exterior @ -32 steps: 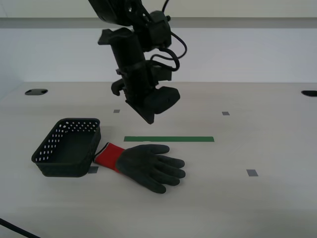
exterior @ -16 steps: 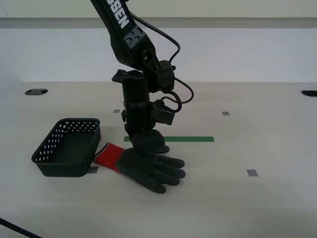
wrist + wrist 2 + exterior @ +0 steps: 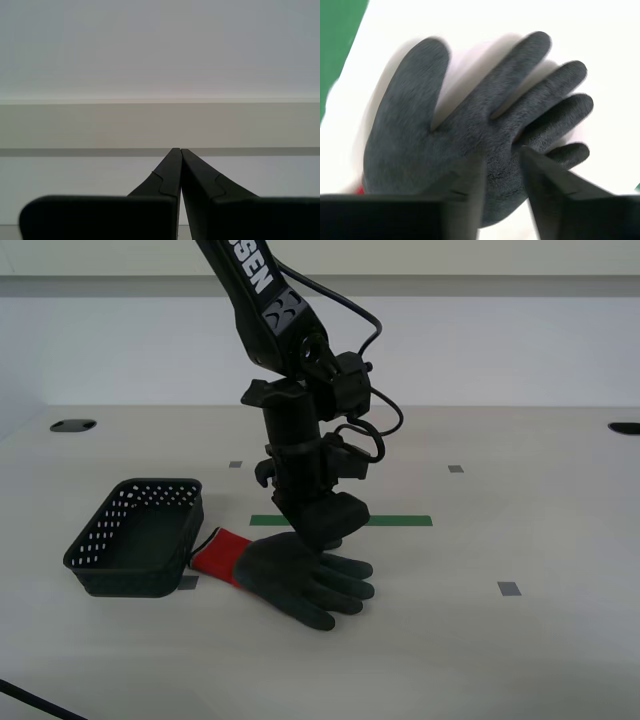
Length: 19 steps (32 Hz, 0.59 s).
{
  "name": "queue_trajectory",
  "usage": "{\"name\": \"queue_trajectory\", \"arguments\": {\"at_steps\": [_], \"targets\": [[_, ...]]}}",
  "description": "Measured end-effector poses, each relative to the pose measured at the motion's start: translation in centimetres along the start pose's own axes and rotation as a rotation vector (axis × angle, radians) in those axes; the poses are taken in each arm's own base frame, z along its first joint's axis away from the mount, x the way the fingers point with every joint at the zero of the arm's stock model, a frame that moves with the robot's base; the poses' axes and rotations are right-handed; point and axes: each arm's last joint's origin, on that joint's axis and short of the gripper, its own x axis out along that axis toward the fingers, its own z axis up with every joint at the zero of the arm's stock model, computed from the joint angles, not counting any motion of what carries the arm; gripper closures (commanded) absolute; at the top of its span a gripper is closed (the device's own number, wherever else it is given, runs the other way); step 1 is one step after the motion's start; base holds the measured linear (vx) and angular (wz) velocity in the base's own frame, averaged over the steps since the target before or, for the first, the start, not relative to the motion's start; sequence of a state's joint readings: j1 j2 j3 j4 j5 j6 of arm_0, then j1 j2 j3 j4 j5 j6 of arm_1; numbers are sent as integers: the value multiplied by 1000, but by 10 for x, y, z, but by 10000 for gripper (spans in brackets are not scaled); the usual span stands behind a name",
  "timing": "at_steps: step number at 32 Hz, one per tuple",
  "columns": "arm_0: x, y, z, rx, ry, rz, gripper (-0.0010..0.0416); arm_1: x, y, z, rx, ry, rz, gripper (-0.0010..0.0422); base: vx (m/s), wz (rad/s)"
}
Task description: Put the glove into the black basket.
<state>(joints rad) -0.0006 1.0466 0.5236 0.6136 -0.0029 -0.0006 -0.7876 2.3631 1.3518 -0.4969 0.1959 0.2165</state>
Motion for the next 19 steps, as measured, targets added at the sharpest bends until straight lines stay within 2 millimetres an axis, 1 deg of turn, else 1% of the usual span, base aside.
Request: {"name": "queue_trajectory", "arguments": {"at_steps": [1, 3, 4, 5, 8, 11, 14, 16, 19], "targets": [[0, 0, 0, 0, 0, 1, 405, 0, 0, 0, -36, 1, 3, 222, 0, 0], [0, 0, 0, 0, 0, 0, 405, 0, 1, 0, -62, 3, 7, 190, 0, 0], [0, 0, 0, 0, 0, 0, 405, 1, 1, -1, -71, 7, 14, 166, 0, 0], [0, 0, 0, 0, 0, 0, 405, 3, 1, -3, -76, 19, 42, 130, 0, 0], [0, 0, 0, 0, 0, 0, 405, 5, 2, -8, -90, 44, 91, 81, 0, 0], [0, 0, 0, 0, 0, 1, 405, 6, 2, -10, -148, 46, 95, 59, 0, 0], [0, 0, 0, 0, 0, 0, 405, 7, 2, -9, -208, 40, 97, 60, 0, 0], [0, 0, 0, 0, 0, 1, 405, 11, 2, -11, -236, 49, 96, 60, 0, 0], [0, 0, 0, 0, 0, 0, 405, 25, 3, -15, -261, 76, 92, 60, 0, 0]]}}
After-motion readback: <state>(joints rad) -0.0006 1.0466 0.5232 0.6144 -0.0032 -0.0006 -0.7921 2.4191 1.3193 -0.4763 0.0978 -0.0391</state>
